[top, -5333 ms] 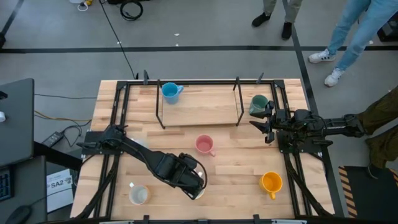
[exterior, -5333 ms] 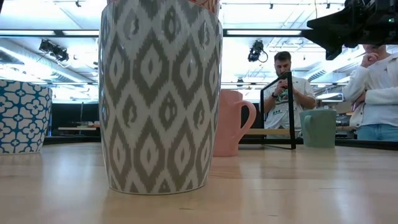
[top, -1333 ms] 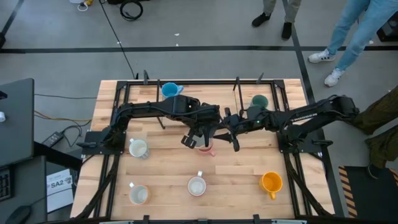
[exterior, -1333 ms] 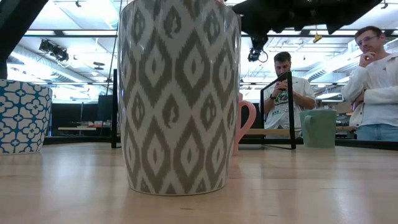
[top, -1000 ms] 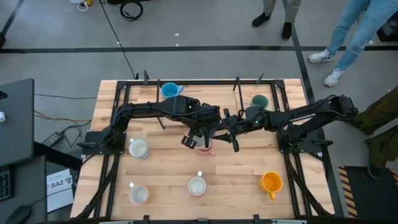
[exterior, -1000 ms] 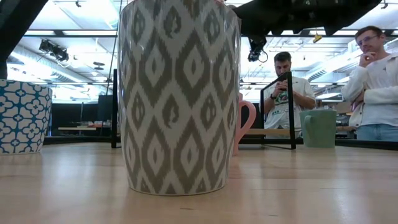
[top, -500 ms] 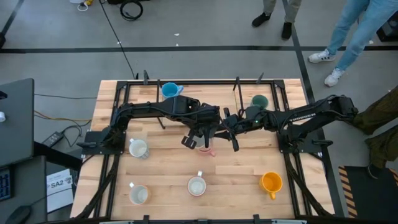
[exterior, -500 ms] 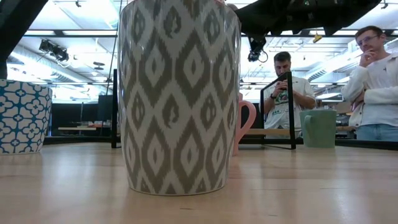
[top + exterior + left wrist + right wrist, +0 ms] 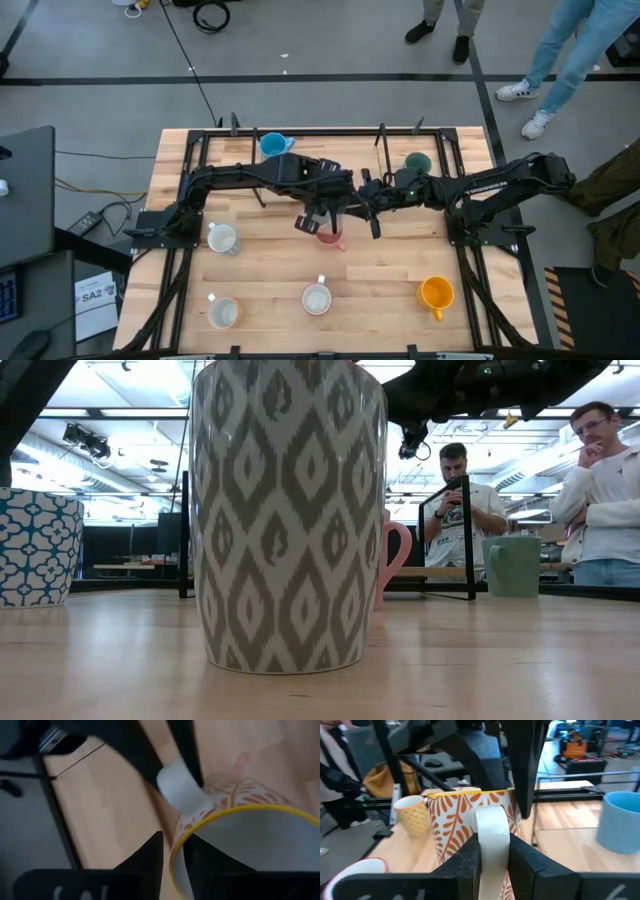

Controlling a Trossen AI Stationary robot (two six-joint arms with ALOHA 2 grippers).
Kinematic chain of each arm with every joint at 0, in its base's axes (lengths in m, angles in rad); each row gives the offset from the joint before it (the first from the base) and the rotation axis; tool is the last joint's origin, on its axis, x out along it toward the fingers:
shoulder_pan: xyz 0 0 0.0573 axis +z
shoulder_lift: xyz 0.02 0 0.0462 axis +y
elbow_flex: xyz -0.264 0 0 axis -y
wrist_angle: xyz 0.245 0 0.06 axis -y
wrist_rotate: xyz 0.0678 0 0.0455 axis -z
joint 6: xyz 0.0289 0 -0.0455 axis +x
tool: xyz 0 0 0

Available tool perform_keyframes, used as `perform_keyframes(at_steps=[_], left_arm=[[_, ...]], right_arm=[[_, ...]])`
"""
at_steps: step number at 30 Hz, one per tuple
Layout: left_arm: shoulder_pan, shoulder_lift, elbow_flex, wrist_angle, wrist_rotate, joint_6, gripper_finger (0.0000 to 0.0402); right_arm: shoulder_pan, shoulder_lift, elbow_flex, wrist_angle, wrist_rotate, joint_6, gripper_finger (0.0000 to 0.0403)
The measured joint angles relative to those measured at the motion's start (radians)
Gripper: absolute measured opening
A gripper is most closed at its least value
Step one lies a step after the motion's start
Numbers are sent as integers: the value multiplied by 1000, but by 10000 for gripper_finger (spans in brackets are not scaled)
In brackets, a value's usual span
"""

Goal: Place coffee mugs
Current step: Put the orange patterned mug on the shelf

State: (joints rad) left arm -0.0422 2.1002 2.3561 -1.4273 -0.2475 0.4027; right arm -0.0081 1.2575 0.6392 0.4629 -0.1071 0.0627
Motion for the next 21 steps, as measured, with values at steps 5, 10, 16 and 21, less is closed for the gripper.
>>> perform_keyframes(at_steps=[5, 10, 16, 21], left_arm=[[5, 0, 0, -67, -112, -54, 121], [31, 0, 0, -145, -141, -105, 150], [68, -25, 0, -143, -137, -135, 157], [103, -84, 0, -143, -136, -181, 156]], right_arm=[[-8, 1, -1, 5, 55, -15, 78], [-29, 1, -1, 9, 121, -29, 78], [-73, 6, -1, 18, 139, -39, 78], [-103, 85, 0, 112, 141, -40, 78]])
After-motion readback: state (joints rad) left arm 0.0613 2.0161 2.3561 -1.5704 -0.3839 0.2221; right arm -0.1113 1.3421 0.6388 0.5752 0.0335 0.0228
